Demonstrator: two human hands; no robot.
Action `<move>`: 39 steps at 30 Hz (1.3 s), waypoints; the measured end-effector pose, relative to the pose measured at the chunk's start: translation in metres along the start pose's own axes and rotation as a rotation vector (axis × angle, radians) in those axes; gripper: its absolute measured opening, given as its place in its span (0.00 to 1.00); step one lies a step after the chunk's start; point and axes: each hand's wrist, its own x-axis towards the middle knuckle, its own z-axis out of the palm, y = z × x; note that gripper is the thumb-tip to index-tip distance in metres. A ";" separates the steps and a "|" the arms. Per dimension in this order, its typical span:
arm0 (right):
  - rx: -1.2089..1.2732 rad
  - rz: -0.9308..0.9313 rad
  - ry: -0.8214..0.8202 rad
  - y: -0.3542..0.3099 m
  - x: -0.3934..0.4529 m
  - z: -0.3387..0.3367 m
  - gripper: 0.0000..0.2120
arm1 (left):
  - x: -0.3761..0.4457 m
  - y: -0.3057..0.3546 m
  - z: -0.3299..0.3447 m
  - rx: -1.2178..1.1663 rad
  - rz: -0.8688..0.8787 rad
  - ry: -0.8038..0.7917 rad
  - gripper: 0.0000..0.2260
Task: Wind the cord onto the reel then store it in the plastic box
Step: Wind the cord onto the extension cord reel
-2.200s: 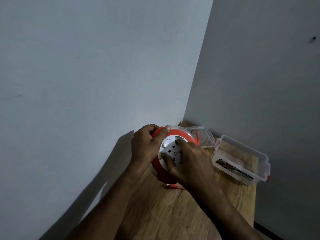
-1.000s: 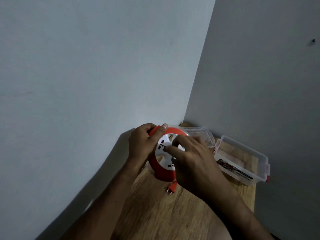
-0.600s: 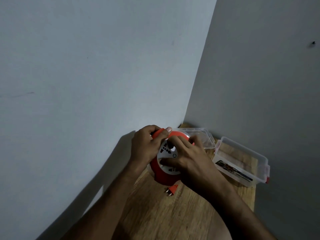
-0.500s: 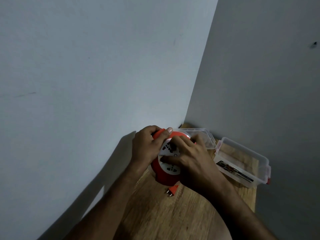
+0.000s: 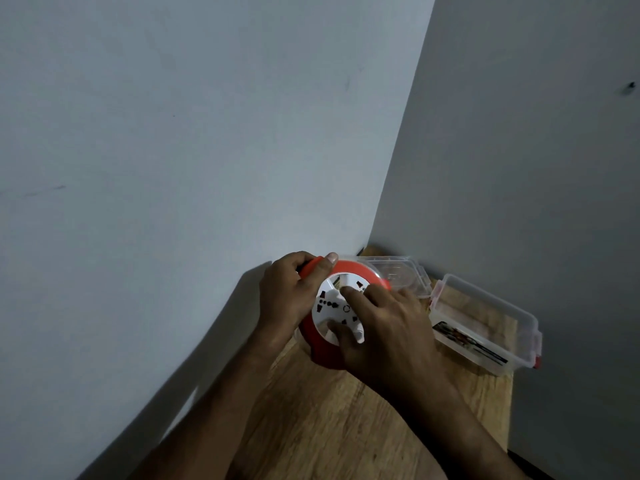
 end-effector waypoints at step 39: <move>0.109 0.188 -0.035 -0.010 0.005 0.006 0.27 | -0.003 0.001 0.004 -0.017 -0.020 0.019 0.18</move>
